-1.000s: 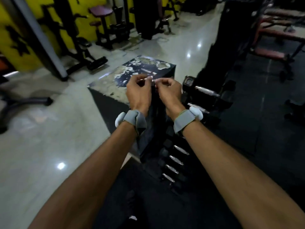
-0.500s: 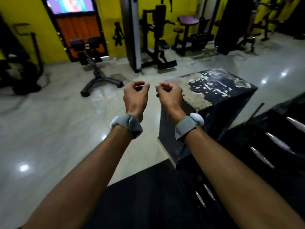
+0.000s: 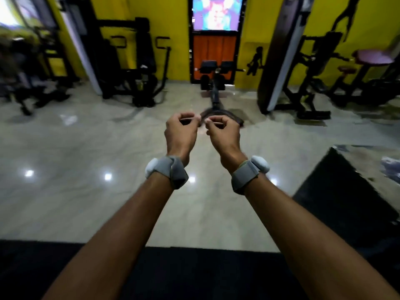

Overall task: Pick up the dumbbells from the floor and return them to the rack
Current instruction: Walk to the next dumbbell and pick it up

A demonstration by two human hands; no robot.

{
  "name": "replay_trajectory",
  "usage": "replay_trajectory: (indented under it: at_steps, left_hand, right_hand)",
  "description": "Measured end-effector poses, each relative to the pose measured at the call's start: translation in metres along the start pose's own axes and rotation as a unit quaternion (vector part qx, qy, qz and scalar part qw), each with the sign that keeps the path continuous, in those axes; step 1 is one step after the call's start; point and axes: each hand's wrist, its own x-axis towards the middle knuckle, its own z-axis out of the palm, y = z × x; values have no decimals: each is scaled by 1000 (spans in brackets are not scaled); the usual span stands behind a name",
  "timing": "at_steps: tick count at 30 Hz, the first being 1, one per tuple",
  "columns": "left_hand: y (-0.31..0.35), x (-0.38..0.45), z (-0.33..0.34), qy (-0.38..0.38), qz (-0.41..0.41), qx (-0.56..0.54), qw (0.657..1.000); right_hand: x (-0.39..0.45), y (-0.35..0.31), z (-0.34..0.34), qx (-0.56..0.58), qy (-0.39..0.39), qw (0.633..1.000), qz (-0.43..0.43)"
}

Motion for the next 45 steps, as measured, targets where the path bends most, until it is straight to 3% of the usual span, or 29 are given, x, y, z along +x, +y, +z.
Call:
replay_trajectory:
  at_steps: [8, 12, 17, 24, 30, 39, 45]
  left_hand:
    - [-22, 81, -94, 92, -26, 25, 995]
    - [-28, 127, -109, 145, -42, 23, 988]
    - [-37, 176, -115, 154, -41, 57, 986]
    - [-13, 282, -123, 274, -28, 68, 959]
    - [-3, 345, -154, 369, -24, 66, 927]
    - [-26, 422, -246, 432, -11, 80, 898]
    - [-52, 509, -332, 462, -10, 37, 886]
  right_hand:
    - [32, 1, 125, -19, -100, 995, -14]
    - [69, 6, 176, -11, -139, 990, -10]
    - [115, 13, 222, 13, -176, 984, -25]
    - [213, -27, 315, 37, -268, 962, -36]
    - [250, -55, 401, 49, -332, 940, -53]
    - [267, -39, 531, 50, -419, 905, -59]
    - [281, -38, 656, 74, -454, 886, -51]
